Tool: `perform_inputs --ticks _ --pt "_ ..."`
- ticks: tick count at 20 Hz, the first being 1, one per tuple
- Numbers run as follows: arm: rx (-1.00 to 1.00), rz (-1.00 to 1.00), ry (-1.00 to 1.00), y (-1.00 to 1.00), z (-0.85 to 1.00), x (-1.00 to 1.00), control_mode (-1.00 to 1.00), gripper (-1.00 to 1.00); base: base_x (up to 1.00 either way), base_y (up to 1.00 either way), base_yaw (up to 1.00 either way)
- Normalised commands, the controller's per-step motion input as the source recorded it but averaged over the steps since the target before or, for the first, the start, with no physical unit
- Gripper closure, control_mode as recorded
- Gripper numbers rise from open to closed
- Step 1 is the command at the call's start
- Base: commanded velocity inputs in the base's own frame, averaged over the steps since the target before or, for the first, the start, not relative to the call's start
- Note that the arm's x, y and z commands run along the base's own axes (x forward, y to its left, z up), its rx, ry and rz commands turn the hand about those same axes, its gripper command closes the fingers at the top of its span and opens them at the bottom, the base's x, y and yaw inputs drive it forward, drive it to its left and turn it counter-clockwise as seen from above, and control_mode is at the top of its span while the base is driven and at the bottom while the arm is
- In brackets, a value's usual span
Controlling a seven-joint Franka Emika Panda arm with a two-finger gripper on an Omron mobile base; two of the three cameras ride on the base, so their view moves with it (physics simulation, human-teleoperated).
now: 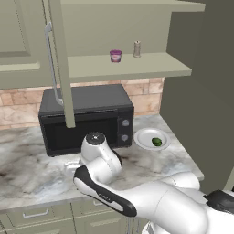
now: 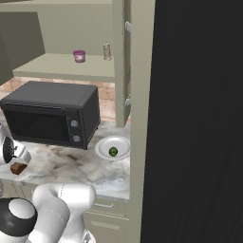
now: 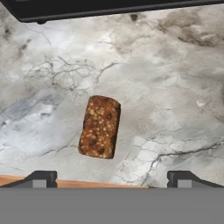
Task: Pick the avocado and bread from the counter and place them on the plate. Then pick the jam from the cabinet and place it next to the plate. Lastly close the cabinet door.
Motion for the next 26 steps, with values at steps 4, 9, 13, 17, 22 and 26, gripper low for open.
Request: perform_inputs --ticks 4,9,13,17,22,26 --pt "0.0 0.0 0.0 0.0 -0.18 0.29 -1.0 -1.0 0.0 0.0 0.0" --pt "0.0 0.0 0.0 0.03 -0.22 0.21 -1.0 -1.0 0.0 0.0 0.0" --pt "0.0 0.0 0.0 0.1 -0.28 0.19 -1.0 -1.0 0.0 0.0 0.0" --pt "0.0 0.0 0.01 0.16 -0.28 0.14 -1.0 -1.0 0.0 0.0 0.0" --pt "0.0 0.0 0.02 0.25 -0.23 0.03 -1.0 -1.0 0.0 0.0 0.0" --pt "0.0 0.0 0.04 0.18 -0.19 0.0 -1.0 1.0 0.0 0.0 0.0"
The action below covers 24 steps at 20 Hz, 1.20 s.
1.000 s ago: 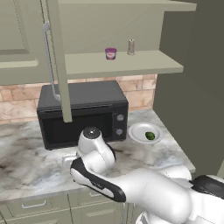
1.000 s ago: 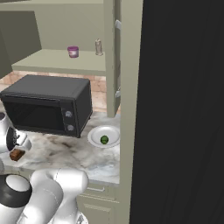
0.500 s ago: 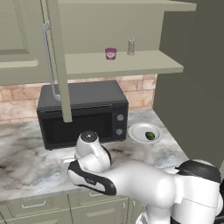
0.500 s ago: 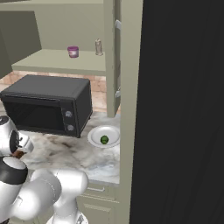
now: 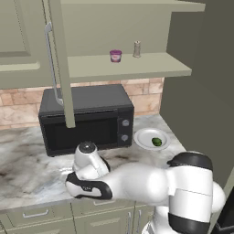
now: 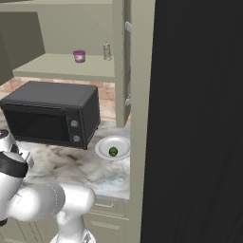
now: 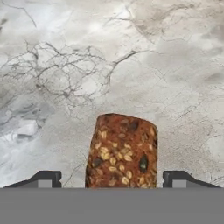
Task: Pick the avocado and bread from the counter and place them on the plate. Then pick the jam from the cabinet and place it next to the plate. Lastly close the cabinet door.
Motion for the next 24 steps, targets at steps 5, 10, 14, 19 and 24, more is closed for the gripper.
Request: perform_inputs --ticks 5,10,14,19,24 --pt "0.0 0.0 0.02 0.02 -0.02 -0.02 -1.0 1.0 0.0 0.0 0.0" --pt "0.01 0.0 0.0 -0.37 0.17 -0.12 -1.0 1.0 0.0 0.0 0.0" --pt "0.0 -0.01 0.0 -0.63 0.57 -0.01 -1.0 1.0 0.0 0.0 0.0" --pt "-0.02 0.0 0.0 -0.63 0.39 0.01 -1.0 1.0 0.0 0.0 0.0" --pt "-0.05 0.0 0.0 -0.62 0.15 0.0 -1.0 1.0 0.0 0.0 0.0"
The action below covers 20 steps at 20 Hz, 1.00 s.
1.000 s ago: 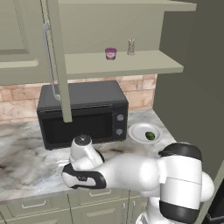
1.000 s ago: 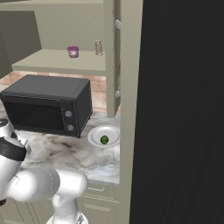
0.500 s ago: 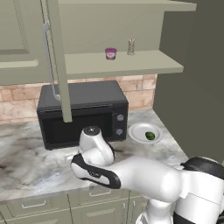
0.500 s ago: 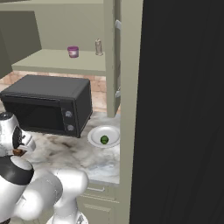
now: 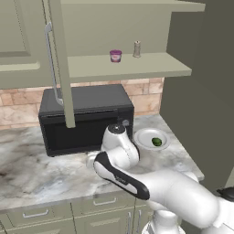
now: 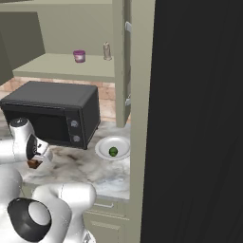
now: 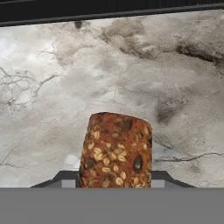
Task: Pick the avocado and bread from the counter and place them on the plate. Then pick the jam from the cabinet and place it next to the plate. Lastly close the cabinet door.
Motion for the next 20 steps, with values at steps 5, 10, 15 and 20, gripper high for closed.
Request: perform_inputs --ticks 5,10,15,20 --pt "-0.05 -0.01 0.0 -0.68 0.14 0.04 -1.0 1.0 0.0 0.0 0.0" --pt "-0.02 -0.02 0.0 -0.72 0.16 0.1 -1.0 1.0 0.0 0.0 0.0" --pt "0.0 -0.03 0.0 -0.77 0.07 0.26 -1.0 1.0 0.0 0.0 0.0" --pt "0.0 -0.04 0.03 -0.7 0.04 0.41 -1.0 1.0 0.0 0.0 0.0"
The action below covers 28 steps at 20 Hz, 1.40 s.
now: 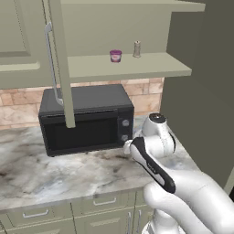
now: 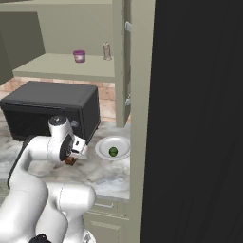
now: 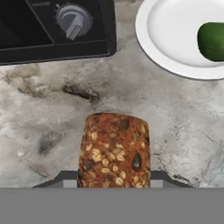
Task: Pick the avocado and bread from the counter and place them on the plate. Then pick the jam from the cabinet and place it next to the plate. Lastly close the cabinet door.
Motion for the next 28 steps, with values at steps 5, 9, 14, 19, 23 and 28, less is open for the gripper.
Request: perform_inputs --ticks 5,9,14,19,23,28 --pt "0.0 -0.06 0.05 -0.61 0.01 0.64 -1.0 1.0 0.0 0.0 0.0" --pt "0.0 -0.04 0.03 -0.61 0.0 0.53 -1.0 1.0 0.0 0.0 0.0" --pt "0.0 -0.02 0.02 -0.57 0.0 0.47 -1.0 1.0 0.0 0.0 0.0" --pt "0.0 0.0 0.0 -0.36 0.0 0.37 -1.0 1.0 0.0 0.0 0.0" --pt "0.0 0.0 0.0 -0.06 0.0 0.28 -1.0 1.0 0.0 0.0 0.0" --pt "0.0 0.0 0.0 -0.01 0.0 0.25 -1.0 1.0 0.0 0.0 0.0"
